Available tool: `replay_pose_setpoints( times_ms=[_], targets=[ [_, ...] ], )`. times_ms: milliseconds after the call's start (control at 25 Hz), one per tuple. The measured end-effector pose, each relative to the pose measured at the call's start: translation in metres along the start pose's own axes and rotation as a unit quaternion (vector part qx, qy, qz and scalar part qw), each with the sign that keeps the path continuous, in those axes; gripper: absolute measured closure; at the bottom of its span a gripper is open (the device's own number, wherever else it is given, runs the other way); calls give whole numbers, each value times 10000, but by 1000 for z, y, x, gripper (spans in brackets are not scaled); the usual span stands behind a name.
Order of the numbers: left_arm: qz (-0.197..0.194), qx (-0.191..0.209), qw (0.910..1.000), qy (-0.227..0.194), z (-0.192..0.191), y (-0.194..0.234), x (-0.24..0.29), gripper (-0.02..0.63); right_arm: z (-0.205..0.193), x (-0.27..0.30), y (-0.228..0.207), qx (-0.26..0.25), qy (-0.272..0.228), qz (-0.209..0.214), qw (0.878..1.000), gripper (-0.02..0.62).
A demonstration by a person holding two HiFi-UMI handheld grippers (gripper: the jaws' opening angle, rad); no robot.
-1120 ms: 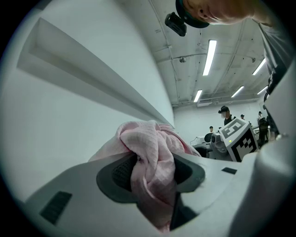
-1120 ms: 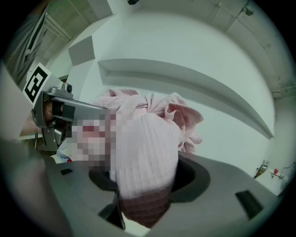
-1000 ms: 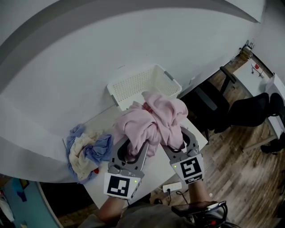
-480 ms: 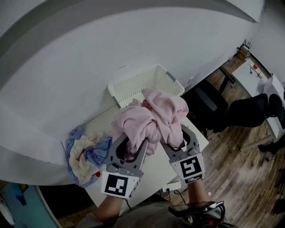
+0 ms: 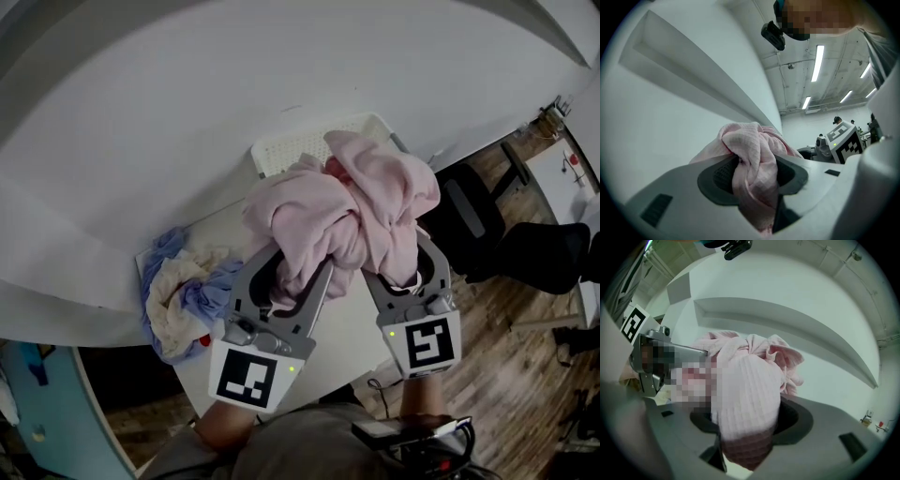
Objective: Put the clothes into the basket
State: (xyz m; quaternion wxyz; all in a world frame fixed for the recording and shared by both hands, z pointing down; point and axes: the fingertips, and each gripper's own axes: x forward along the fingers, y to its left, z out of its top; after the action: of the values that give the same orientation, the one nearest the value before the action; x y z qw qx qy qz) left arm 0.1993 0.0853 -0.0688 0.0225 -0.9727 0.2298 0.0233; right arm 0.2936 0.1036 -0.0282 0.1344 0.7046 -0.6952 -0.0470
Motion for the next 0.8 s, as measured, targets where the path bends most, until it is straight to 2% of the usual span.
replay_pose_setpoints(
  times_ms=[200,520,800],
  targets=[
    [321,44,9994,94,-3,16,19,417,0,29,-11,-109,-80,377,9992,314],
    [558,138,9983,-9,9,34,73,416,11,73,-54,-149,-252,632,9976,310],
    [646,-46,9975,290,-24,62,120,416,-23,125,-74,-30,1,832,9965,307]
  ],
)
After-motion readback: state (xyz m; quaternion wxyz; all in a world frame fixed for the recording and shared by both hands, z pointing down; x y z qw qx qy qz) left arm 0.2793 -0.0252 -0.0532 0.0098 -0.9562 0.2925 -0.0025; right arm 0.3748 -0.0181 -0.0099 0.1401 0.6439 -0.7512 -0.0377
